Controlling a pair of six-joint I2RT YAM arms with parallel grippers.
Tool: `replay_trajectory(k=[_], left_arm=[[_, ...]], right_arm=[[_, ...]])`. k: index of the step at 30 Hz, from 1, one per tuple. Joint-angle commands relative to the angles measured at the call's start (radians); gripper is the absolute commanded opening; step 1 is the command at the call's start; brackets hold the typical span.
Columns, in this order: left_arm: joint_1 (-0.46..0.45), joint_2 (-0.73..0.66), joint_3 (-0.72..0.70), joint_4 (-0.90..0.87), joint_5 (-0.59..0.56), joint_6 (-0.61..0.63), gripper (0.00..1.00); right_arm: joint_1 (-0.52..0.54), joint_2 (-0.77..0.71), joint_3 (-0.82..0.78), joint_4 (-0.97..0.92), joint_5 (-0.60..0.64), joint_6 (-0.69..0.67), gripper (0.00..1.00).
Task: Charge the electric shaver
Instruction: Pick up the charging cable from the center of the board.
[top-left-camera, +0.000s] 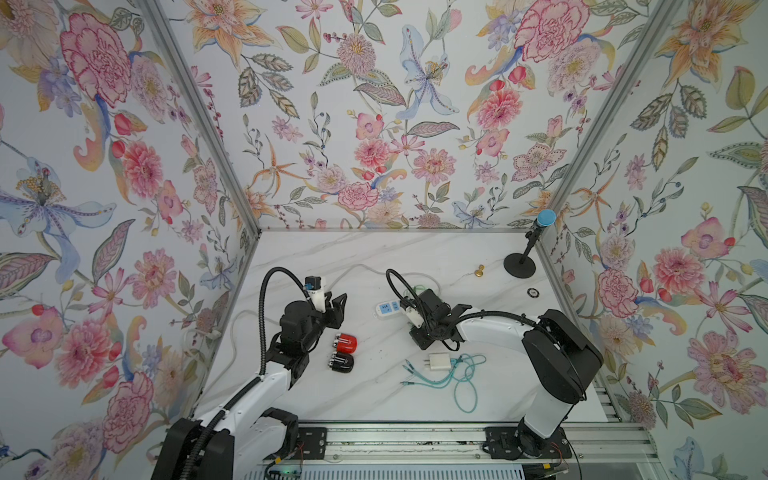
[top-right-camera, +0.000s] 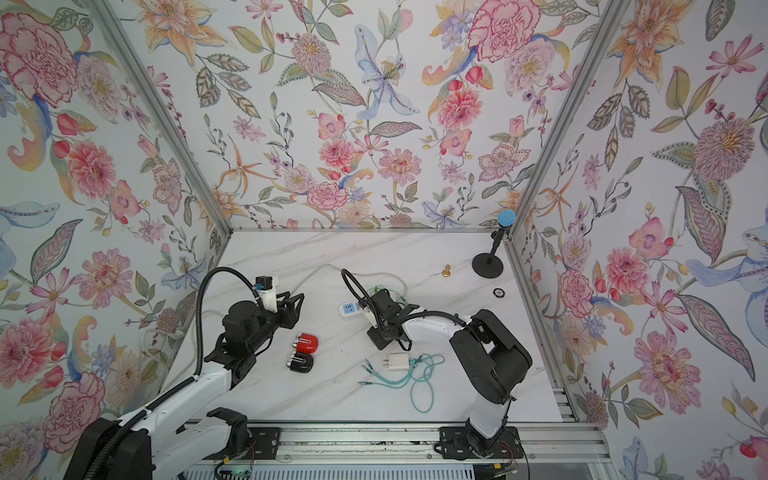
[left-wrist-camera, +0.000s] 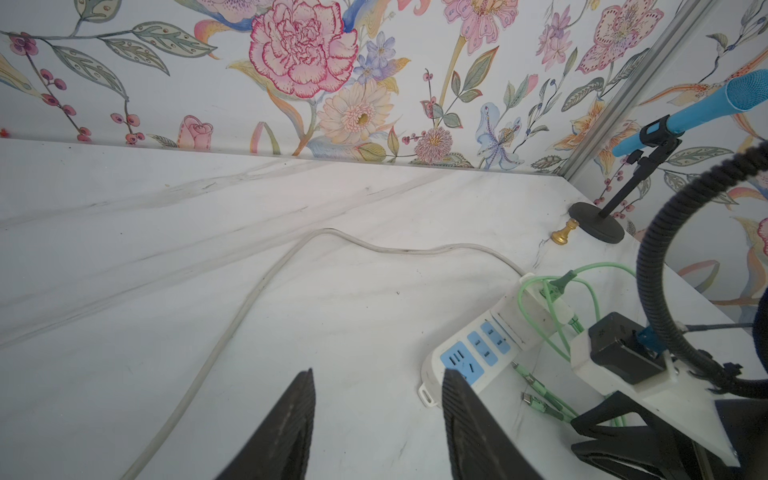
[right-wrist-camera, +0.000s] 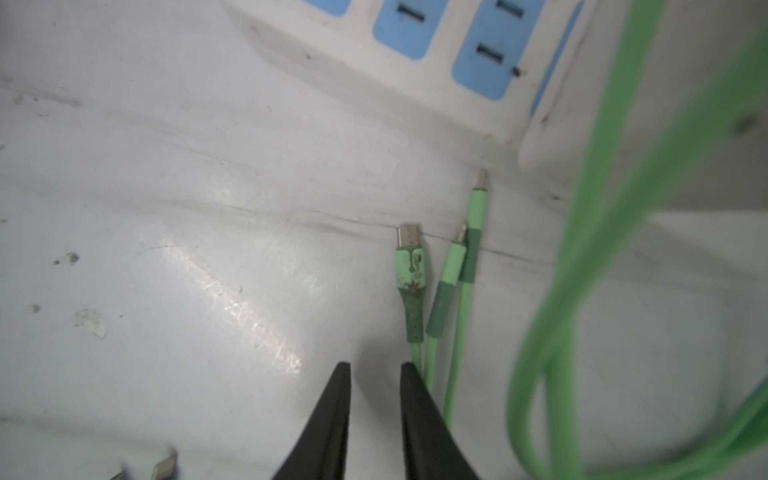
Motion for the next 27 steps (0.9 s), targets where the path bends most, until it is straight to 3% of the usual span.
replay_trajectory(k=[1, 27], left_arm=[[0.007, 0.005, -0.015, 0.022, 0.0, -0.009, 0.52], [0.006, 0.029, 0.003, 0.026, 0.007, -0.002, 0.52]], right_arm=[[-0.007, -0.022, 0.024, -0.018, 0.018, -0.023, 0.27], [-0.024, 0.016, 0.037, -0.018, 0.033, -0.054, 0.32]])
